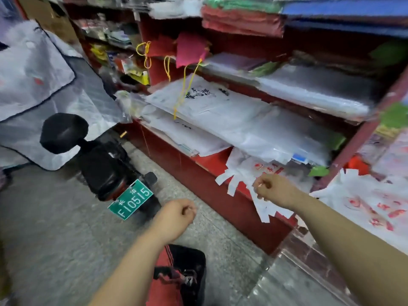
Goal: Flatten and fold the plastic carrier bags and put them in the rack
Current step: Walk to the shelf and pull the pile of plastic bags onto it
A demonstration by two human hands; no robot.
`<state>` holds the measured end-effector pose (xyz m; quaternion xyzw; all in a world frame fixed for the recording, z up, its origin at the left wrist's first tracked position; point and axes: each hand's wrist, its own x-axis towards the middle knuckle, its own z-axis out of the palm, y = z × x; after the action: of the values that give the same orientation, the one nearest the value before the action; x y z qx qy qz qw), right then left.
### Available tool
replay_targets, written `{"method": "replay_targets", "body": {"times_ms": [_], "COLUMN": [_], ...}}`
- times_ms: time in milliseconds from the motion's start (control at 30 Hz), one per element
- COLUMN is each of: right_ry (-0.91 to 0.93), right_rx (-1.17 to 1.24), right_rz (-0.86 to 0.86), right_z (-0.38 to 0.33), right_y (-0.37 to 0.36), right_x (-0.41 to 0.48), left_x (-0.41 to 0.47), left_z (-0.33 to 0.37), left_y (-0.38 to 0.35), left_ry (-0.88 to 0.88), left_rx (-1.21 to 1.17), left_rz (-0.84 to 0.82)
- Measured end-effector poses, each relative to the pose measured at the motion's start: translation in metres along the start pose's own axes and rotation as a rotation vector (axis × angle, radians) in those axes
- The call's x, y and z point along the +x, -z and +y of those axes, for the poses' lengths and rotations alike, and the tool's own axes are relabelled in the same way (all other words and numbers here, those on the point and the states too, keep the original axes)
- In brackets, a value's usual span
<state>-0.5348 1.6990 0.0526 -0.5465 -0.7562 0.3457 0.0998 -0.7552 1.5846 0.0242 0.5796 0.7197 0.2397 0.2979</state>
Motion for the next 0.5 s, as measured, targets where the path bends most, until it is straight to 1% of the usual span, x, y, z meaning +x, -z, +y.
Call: {"method": "replay_targets", "body": {"times_ms": [133,367,500], "right_ry": [-0.117,-0.226,-0.263], "right_rx": [0.086,0.259,0.241], "right_rz": [0.081,0.194,0.224], "right_z": [0.035,0.070,0.084], "right_y": [0.012,0.037,0.047], "right_x": [0.018,0.048,0.053], "left_x": [0.060,0.135,0.153], "left_z": [0.018,0.061,0.085], "left_y": [-0.010,-0.024,-0.043], "left_ry": [-0.091,-0.169,-0.199], "left_rx": [0.051,0.129,0.125], "left_rz": [-0.114,-0.233,-0.273]}}
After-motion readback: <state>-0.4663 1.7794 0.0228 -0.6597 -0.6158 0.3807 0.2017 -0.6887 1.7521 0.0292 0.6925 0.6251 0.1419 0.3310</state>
